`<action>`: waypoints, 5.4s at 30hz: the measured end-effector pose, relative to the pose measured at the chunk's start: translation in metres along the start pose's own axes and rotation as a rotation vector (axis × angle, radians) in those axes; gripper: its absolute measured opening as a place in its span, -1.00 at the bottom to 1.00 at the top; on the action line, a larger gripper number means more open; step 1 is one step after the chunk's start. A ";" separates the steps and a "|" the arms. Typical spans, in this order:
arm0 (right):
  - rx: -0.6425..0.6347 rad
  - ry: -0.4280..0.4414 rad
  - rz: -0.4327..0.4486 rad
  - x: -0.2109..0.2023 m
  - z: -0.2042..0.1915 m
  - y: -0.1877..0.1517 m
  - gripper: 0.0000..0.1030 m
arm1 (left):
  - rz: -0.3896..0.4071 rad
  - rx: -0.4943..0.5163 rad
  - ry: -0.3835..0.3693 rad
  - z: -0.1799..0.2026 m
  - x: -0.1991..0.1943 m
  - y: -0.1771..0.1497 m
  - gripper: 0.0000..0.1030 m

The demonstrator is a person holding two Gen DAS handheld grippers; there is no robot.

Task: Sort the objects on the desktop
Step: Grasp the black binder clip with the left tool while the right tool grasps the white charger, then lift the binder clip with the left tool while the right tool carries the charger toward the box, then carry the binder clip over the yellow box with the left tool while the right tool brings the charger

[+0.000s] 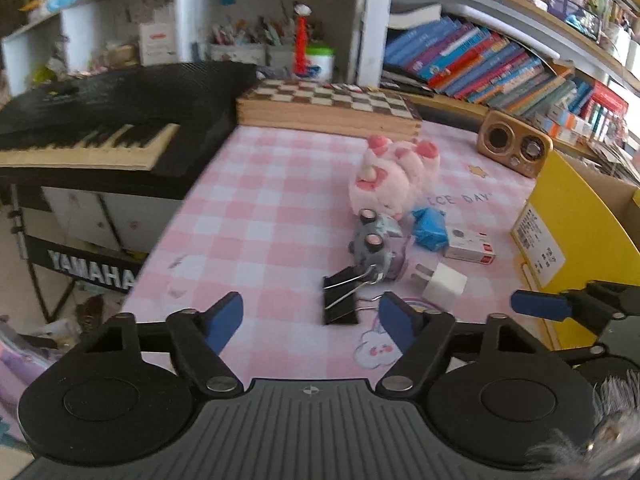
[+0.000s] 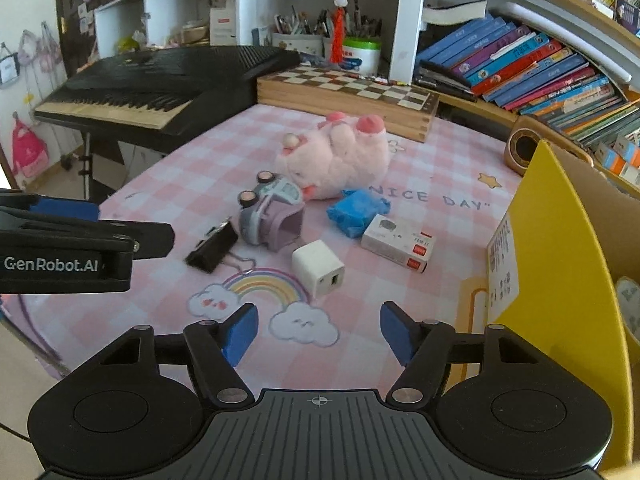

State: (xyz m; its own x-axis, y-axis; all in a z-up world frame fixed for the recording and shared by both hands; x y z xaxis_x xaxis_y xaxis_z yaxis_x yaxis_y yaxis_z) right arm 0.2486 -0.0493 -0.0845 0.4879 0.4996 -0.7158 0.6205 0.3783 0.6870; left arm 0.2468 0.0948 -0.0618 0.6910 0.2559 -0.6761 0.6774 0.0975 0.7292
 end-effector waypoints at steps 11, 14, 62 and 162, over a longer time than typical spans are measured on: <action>0.004 0.021 -0.024 0.018 0.012 0.008 0.22 | -0.011 0.166 -0.028 0.040 0.040 0.010 -0.42; 0.011 0.030 -0.026 0.023 0.015 0.010 0.22 | -0.001 0.234 0.024 0.045 0.044 0.009 -0.76; 0.066 0.073 0.108 -0.075 -0.015 0.006 -0.32 | 0.079 -0.078 -0.165 -0.032 -0.074 -0.003 -0.80; 0.125 -0.046 0.271 -0.267 0.150 -0.063 -0.32 | 0.213 0.134 -0.493 0.225 -0.201 0.020 -0.80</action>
State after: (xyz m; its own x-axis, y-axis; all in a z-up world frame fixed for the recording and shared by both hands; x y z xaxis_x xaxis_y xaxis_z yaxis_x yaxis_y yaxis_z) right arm 0.1709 -0.3233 0.0444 0.6715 0.5327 -0.5151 0.5328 0.1359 0.8352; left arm 0.1782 -0.1716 0.0653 0.8305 -0.2274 -0.5085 0.5140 -0.0391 0.8569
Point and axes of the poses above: each gripper's, at about its wrist camera, not at the fingertips, and x roughly the way its jaws point, z to its right, y to its top, the point moved 3 cm from there along x, roughly the way its jaws point, and after that the axes turned 14 degrees about y, right-handed, at the moved point
